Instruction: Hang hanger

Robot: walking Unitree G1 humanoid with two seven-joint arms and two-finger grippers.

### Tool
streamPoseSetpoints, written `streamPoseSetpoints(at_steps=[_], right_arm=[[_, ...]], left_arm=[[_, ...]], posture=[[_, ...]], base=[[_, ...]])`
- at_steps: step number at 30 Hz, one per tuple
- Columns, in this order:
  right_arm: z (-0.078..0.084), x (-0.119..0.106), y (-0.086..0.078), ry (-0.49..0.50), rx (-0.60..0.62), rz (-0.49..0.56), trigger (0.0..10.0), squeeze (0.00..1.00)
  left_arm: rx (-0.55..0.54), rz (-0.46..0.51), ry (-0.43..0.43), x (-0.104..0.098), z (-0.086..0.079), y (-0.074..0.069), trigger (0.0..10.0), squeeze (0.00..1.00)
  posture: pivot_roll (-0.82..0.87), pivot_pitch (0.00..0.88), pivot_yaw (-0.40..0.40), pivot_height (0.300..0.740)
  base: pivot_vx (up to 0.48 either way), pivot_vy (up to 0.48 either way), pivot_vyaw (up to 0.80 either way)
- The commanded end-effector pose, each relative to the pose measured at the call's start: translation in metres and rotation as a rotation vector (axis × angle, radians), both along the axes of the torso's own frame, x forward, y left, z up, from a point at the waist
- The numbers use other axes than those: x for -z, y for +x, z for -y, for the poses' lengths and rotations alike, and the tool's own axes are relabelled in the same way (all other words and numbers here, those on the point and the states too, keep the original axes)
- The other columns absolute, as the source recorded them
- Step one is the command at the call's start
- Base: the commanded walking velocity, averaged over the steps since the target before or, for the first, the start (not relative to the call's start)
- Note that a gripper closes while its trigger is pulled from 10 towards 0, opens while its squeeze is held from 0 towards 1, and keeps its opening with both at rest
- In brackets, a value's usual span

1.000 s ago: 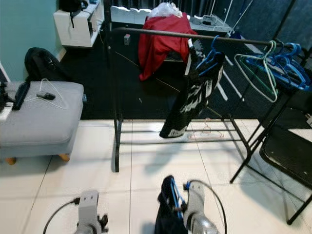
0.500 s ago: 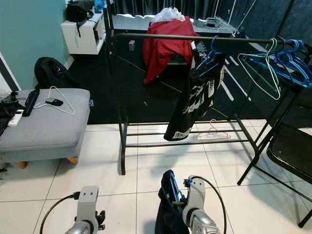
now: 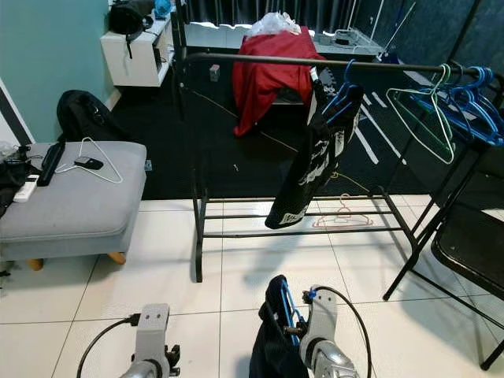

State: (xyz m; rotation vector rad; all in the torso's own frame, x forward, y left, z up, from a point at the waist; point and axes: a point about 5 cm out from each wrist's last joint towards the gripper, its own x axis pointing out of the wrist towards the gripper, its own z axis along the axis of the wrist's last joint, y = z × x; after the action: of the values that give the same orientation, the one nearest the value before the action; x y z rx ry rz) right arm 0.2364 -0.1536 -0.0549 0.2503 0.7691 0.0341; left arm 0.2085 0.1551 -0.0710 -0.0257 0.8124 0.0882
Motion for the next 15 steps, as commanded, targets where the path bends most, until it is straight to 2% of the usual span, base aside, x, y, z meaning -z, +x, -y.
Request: streamPoseSetpoints(at_steps=[1, 6, 15], right_arm=[[-0.0035, 0.0040, -0.0058, 0.022, 0.011, -0.017, 10.0, 0.00], [-0.0049, 0.0072, -0.0110, 0.026, 0.021, -0.029, 10.0, 0.00], [-0.0040, 0.0079, -0.0121, 0.008, 0.012, -0.032, 10.0, 0.00]], left_arm=[[0.013, -0.015, 0.009, 0.0027, -0.0033, -0.0048, 10.0, 0.00], [0.002, -0.023, 0.014, 0.0045, -0.0096, -0.0087, 10.0, 0.00], [0.019, -0.034, 0.020, 0.0063, -0.0084, -0.0117, 10.0, 0.00]], posture=[[-0.03, 0.063, -0.070, 0.740], [-0.04, 0.065, -0.062, 0.740], [-0.03, 0.060, -0.068, 0.740]], base=[[0.000, 0.000, 0.00], [0.000, 0.000, 0.00], [0.000, 0.000, 0.00]])
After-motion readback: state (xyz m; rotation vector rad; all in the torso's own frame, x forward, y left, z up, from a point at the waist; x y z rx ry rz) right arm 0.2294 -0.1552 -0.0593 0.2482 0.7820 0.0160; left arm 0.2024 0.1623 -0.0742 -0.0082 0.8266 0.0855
